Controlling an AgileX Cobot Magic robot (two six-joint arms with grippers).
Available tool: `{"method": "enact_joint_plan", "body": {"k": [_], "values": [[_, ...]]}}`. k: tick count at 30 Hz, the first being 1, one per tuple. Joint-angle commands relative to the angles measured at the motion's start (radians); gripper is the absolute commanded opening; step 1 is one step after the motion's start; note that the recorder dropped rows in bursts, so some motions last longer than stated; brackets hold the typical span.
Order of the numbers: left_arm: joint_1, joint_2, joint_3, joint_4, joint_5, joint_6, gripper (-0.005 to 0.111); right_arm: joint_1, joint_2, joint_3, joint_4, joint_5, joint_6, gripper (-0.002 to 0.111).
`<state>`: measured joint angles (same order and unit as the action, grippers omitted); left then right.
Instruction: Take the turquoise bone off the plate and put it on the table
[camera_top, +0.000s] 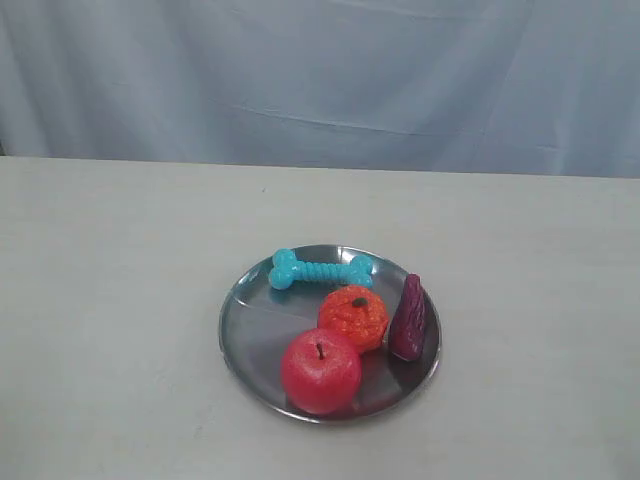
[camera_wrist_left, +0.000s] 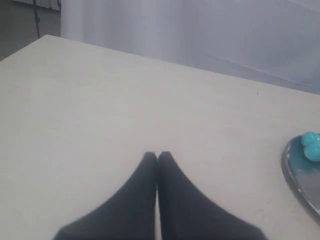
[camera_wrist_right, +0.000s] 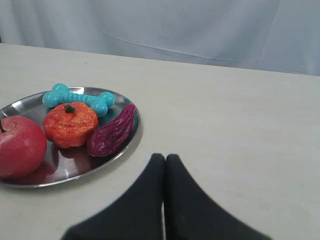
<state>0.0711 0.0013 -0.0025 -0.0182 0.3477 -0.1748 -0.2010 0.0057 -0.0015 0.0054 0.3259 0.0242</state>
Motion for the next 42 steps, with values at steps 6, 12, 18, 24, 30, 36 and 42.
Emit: {"method": "enact_joint_plan", "body": {"k": [6, 12, 18, 24, 30, 36, 42], "values": [[-0.005, -0.001, 0.003, -0.003, -0.005, -0.002, 0.000, -0.006, -0.006, 0.002, -0.005, -0.006, -0.010, 0.000], [-0.005, -0.001, 0.003, -0.003, -0.005, -0.002, 0.000, -0.006, -0.006, 0.002, -0.005, -0.006, -0.010, 0.000], [-0.005, -0.001, 0.003, -0.003, -0.005, -0.002, 0.000, -0.006, -0.006, 0.002, -0.005, -0.006, -0.010, 0.000], [-0.005, -0.001, 0.003, -0.003, -0.005, -0.002, 0.000, -0.006, -0.006, 0.002, -0.041, -0.094, -0.024, 0.000], [-0.005, -0.001, 0.003, -0.003, -0.005, -0.002, 0.000, -0.006, -0.006, 0.002, -0.041, -0.184, -0.024, 0.000], [-0.005, -0.001, 0.003, -0.003, -0.005, -0.002, 0.000, -0.006, -0.006, 0.002, -0.041, -0.379, -0.024, 0.000], [-0.005, -0.001, 0.003, -0.003, -0.005, -0.002, 0.000, -0.006, -0.006, 0.002, -0.005, -0.432, 0.022, 0.000]]}}
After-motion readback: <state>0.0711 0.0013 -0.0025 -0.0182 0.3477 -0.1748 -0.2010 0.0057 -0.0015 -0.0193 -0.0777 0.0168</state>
